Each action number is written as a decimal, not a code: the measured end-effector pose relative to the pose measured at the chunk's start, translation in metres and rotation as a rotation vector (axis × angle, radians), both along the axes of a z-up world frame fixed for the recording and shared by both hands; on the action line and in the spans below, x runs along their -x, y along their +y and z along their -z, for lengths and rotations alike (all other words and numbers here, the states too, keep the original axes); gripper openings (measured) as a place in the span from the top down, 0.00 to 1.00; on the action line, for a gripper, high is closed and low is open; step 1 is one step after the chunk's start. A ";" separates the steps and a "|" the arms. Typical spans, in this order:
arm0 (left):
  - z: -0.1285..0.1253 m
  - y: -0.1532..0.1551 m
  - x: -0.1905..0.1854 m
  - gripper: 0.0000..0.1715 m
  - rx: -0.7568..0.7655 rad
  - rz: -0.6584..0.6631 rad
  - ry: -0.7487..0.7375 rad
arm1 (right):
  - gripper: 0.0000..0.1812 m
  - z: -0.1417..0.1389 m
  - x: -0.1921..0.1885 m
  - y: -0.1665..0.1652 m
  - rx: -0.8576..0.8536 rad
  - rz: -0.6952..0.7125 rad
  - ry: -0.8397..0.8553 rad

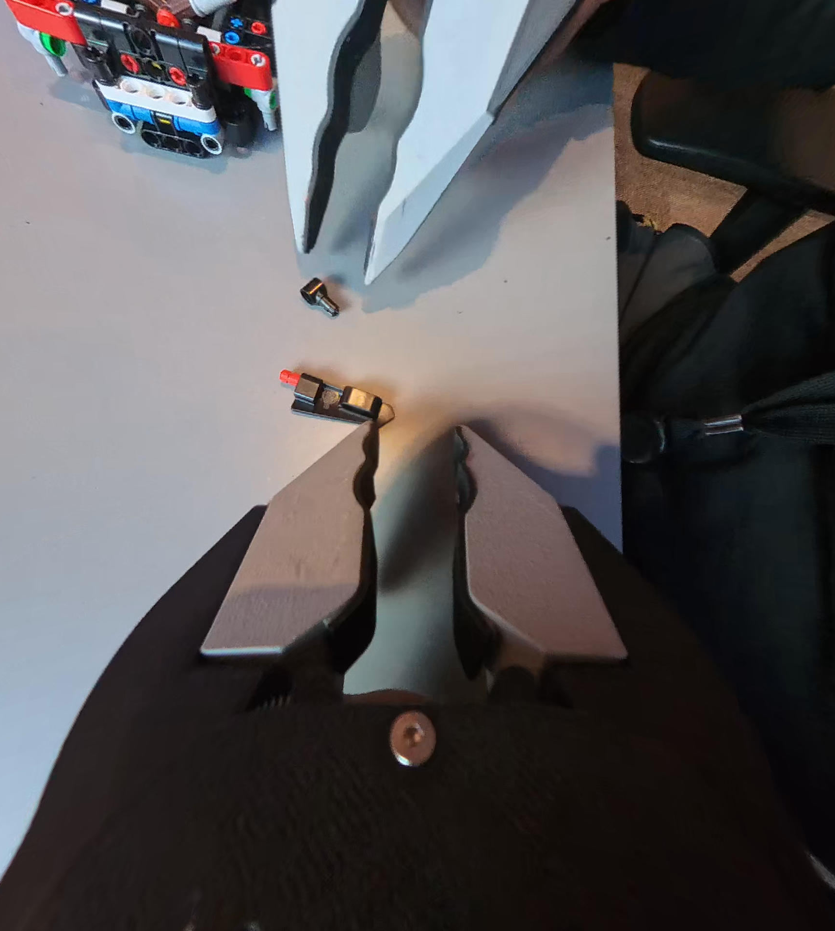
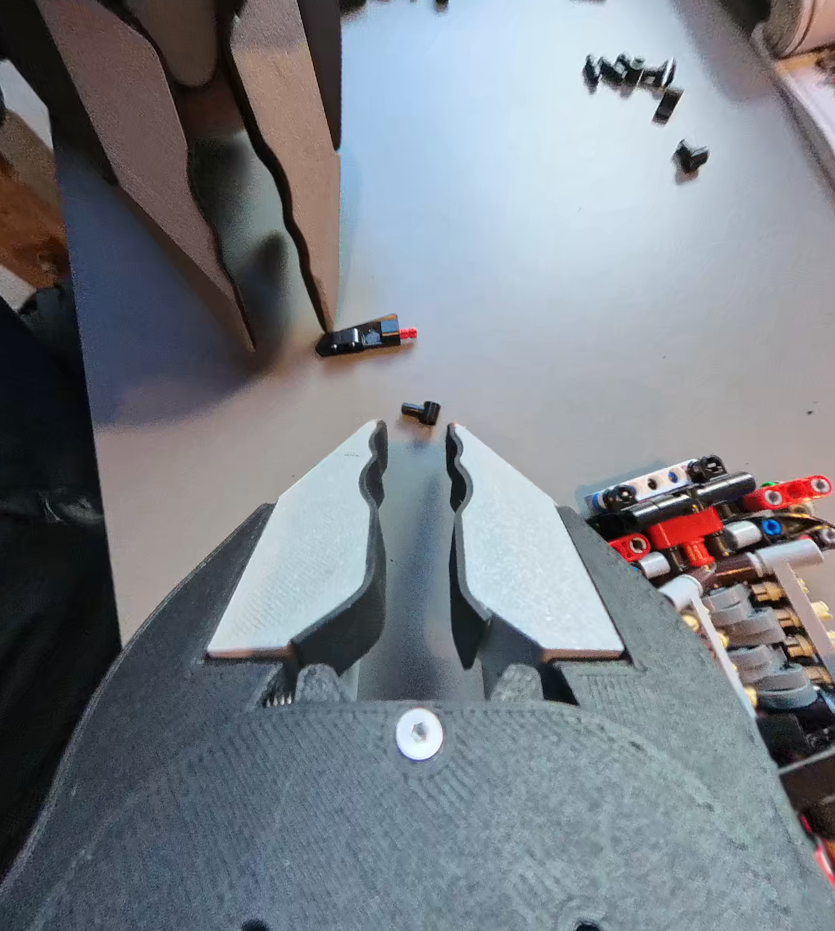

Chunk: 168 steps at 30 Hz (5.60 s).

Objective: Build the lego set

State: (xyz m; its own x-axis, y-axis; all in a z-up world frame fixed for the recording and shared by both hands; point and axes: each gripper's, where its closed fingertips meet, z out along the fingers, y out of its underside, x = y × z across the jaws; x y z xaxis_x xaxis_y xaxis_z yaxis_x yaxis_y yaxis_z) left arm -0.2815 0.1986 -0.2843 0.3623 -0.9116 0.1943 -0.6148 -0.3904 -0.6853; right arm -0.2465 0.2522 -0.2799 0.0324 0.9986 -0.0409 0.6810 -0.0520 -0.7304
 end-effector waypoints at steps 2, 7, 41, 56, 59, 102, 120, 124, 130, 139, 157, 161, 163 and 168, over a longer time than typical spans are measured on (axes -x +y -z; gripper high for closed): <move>0.000 0.001 0.000 0.86 0.002 -0.003 -0.003 | 0.89 0.007 0.003 0.000 -0.009 -0.019 -0.022; 0.000 0.003 -0.002 0.87 -0.015 -0.006 -0.002 | 0.93 0.007 0.008 -0.020 0.010 -0.079 -0.007; 0.002 0.031 -0.001 0.83 -0.127 -0.030 0.008 | 0.97 0.004 0.022 -0.027 -0.018 -0.172 0.046; -0.015 0.031 0.003 0.88 -0.131 -0.139 -0.065 | 0.97 0.005 0.021 -0.025 0.014 -0.170 0.035; -0.009 0.030 -0.004 0.86 -0.121 -0.125 -0.036 | 0.97 0.006 0.020 -0.025 0.011 -0.177 0.028; 0.002 0.027 -0.008 0.93 -0.166 0.007 0.024 | 0.98 0.008 0.026 -0.023 -0.019 -0.251 0.017; 0.003 0.026 -0.008 0.94 -0.156 0.012 0.051 | 0.98 0.008 0.027 -0.022 -0.174 -0.307 0.022; 0.002 0.026 -0.008 0.94 -0.146 0.004 0.045 | 0.98 0.008 0.028 -0.022 -0.218 -0.312 0.028; 0.002 0.027 -0.008 0.94 -0.152 -0.020 0.040 | 0.98 0.008 0.028 -0.022 -0.208 -0.311 0.026; 0.002 0.027 -0.008 0.94 -0.168 -0.027 0.027 | 0.98 0.008 0.029 -0.023 -0.171 -0.305 0.019; 0.002 0.026 -0.007 0.94 -0.242 0.011 0.051 | 0.98 0.008 0.033 -0.025 0.107 -0.236 -0.003; 0.002 0.026 -0.007 0.94 -0.227 0.013 0.045 | 0.98 0.008 0.035 -0.025 0.037 -0.246 0.000; 0.002 0.026 -0.007 0.93 -0.223 0.013 0.042 | 0.98 0.008 0.035 -0.025 0.023 -0.250 0.005; 0.003 0.026 -0.007 0.93 -0.222 0.022 0.037 | 0.98 0.007 0.034 -0.024 -0.049 -0.247 0.023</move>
